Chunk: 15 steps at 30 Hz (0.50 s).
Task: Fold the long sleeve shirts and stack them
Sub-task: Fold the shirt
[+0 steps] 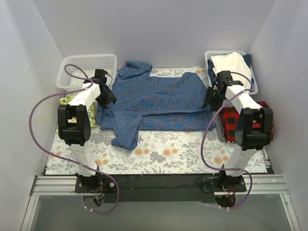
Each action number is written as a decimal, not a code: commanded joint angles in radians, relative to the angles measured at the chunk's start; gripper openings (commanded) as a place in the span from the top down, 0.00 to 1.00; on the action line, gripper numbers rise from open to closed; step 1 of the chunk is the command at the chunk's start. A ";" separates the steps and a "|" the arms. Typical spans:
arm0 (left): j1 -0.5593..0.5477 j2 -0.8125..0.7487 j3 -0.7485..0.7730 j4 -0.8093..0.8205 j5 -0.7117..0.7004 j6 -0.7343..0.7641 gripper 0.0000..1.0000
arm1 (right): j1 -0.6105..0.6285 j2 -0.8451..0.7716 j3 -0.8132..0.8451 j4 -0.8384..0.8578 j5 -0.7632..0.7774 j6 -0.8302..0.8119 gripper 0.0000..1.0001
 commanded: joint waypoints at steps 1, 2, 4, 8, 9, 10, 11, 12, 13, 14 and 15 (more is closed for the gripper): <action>0.009 -0.022 0.111 0.027 -0.040 0.030 0.54 | -0.006 -0.020 0.089 0.023 0.013 -0.008 0.42; 0.007 -0.023 0.120 0.020 -0.050 0.030 0.52 | -0.006 -0.026 0.100 0.023 0.021 -0.005 0.42; 0.007 -0.035 0.125 0.022 -0.054 0.034 0.50 | -0.006 -0.049 0.112 0.046 0.033 -0.012 0.40; 0.007 -0.063 0.090 0.020 -0.058 0.051 0.48 | 0.015 -0.057 0.117 0.053 0.010 -0.049 0.40; 0.007 -0.066 0.083 0.014 -0.060 0.056 0.50 | 0.025 -0.046 0.119 0.043 0.005 -0.055 0.44; 0.007 -0.068 0.076 0.005 -0.066 0.060 0.50 | 0.046 -0.042 0.119 0.022 -0.010 -0.066 0.46; 0.007 -0.080 0.060 0.004 -0.069 0.063 0.50 | 0.063 -0.042 0.106 0.016 -0.010 -0.070 0.48; 0.007 -0.084 0.025 0.008 -0.071 0.063 0.52 | 0.078 -0.040 0.097 0.010 -0.005 -0.074 0.51; 0.007 -0.091 0.007 0.010 -0.061 0.066 0.53 | 0.113 -0.042 0.087 0.005 0.001 -0.074 0.53; 0.007 -0.095 -0.009 0.008 -0.058 0.066 0.54 | 0.130 -0.043 0.065 0.005 0.002 -0.077 0.55; 0.007 -0.103 -0.038 0.005 -0.055 0.065 0.55 | 0.149 -0.043 0.057 0.006 0.001 -0.077 0.58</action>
